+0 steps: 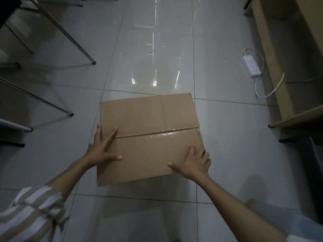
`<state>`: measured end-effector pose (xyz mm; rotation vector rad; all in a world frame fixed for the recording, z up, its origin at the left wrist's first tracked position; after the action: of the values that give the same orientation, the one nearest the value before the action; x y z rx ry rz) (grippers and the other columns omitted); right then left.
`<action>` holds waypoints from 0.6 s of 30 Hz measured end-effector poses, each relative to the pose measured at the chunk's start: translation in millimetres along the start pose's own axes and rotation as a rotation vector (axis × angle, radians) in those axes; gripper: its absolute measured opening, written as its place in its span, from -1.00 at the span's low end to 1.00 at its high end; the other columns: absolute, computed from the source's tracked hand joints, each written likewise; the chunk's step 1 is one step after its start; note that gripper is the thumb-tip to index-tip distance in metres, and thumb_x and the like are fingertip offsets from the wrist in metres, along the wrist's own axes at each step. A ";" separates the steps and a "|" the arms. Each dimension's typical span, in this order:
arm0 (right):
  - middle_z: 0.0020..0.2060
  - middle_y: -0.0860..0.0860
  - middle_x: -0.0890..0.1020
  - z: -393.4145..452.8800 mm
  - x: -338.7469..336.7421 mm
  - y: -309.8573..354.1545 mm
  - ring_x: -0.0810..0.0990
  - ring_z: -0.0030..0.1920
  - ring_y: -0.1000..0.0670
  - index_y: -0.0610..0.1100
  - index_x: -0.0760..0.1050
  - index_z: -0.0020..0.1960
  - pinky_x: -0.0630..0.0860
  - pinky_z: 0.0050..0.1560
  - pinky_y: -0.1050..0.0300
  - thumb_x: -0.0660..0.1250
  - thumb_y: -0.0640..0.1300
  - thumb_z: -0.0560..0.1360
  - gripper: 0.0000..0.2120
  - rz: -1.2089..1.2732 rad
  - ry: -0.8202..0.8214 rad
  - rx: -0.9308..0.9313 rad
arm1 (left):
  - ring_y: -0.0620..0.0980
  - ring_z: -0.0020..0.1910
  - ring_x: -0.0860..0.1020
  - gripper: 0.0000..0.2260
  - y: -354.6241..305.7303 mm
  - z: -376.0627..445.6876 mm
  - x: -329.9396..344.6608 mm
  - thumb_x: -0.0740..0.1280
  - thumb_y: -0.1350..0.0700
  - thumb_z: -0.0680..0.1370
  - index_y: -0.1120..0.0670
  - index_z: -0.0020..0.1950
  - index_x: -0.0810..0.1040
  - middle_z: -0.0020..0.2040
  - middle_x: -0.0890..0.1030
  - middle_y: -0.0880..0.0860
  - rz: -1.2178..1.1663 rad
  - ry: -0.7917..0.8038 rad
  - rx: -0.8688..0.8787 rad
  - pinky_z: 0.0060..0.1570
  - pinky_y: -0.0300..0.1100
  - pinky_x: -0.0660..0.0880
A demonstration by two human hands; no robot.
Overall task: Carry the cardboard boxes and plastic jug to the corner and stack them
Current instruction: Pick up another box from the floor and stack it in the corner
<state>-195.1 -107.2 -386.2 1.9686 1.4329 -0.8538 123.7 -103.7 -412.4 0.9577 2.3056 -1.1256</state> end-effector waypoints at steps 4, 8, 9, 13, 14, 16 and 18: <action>0.35 -0.21 0.21 -0.8 -0.9 1.3 0.20 0.33 -0.24 -0.10 0.17 0.41 0.21 0.30 -0.09 0.22 0.43 0.37 -0.17 0.027 -0.152 -0.016 | 0.06 0.56 -0.14 0.09 5.2 7.3 -14.8 0.50 -0.26 0.08 -0.27 0.51 0.02 0.55 -0.30 -0.08 -0.094 -0.020 0.020 0.48 0.21 0.04; 0.41 -0.19 0.20 47.1 -26.2 -1.5 0.21 0.41 -0.25 -0.14 0.11 0.45 0.22 0.37 -0.16 0.39 0.32 0.34 -0.09 0.442 -0.293 0.018 | 0.02 0.52 0.14 -0.07 11.6 11.1 -5.2 0.46 -0.19 0.36 -0.17 0.55 -0.07 0.58 0.02 -0.03 -0.622 -0.321 -0.054 0.43 0.04 0.20; 0.44 -0.19 0.20 59.9 -32.6 -2.8 0.18 0.44 -0.24 -0.14 0.07 0.48 0.23 0.39 -0.19 0.42 0.31 0.31 -0.03 0.534 -0.264 0.014 | 0.04 0.52 0.16 -0.12 13.8 13.7 -2.0 0.40 -0.17 0.43 -0.15 0.56 -0.12 0.58 0.03 0.00 -0.702 -0.344 -0.107 0.43 0.02 0.20; 0.46 -0.13 0.29 95.3 -36.0 -12.9 0.18 0.48 -0.23 -0.05 0.05 0.51 0.24 0.41 -0.29 0.41 0.41 0.24 0.05 0.607 -0.157 -0.013 | 0.06 0.43 0.32 -0.16 23.1 24.1 8.4 0.27 -0.33 0.42 -0.09 0.56 -0.04 0.55 0.16 0.01 -0.829 -0.155 -0.177 0.35 0.04 0.32; 0.42 -0.10 0.37 98.0 -30.6 -14.8 0.29 0.44 -0.21 -0.02 0.12 0.50 0.30 0.39 -0.26 0.41 0.43 0.22 0.03 0.677 -0.090 -0.018 | 0.04 0.34 0.44 -0.12 21.1 23.8 8.1 0.31 -0.39 0.33 -0.09 0.54 0.09 0.49 0.31 0.03 -0.872 -0.087 -0.162 0.24 0.02 0.45; 0.29 0.00 0.54 99.5 -17.3 -16.3 0.53 0.24 -0.09 0.02 0.33 0.40 0.45 0.30 -0.15 0.42 0.48 0.14 -0.04 0.874 0.002 -0.037 | 0.02 0.05 0.65 -0.13 14.1 19.5 5.3 0.40 -0.44 0.13 -0.09 0.36 0.39 0.22 0.59 0.05 -0.921 0.014 -0.158 -0.13 -0.08 0.62; 0.18 0.04 0.61 95.7 -10.4 -19.5 0.59 0.14 -0.04 0.07 0.44 0.32 0.50 0.25 -0.11 0.43 0.50 0.08 -0.09 0.971 0.006 -0.045 | 0.03 -0.09 0.70 -0.28 11.8 15.0 5.4 0.41 -0.43 0.13 -0.10 0.18 0.51 0.03 0.69 0.06 -0.943 0.055 -0.176 -0.27 -0.11 0.62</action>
<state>-232.5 -179.4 -441.2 2.2493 0.3459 -0.3484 129.4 -108.3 -430.8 -0.2397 2.9058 -1.1581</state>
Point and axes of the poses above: each hand's wrist, its own z-axis towards the middle knuckle, its own x-axis out of the palm, y = z × x, the point moved 1 cm from there along z, towards the middle knuckle
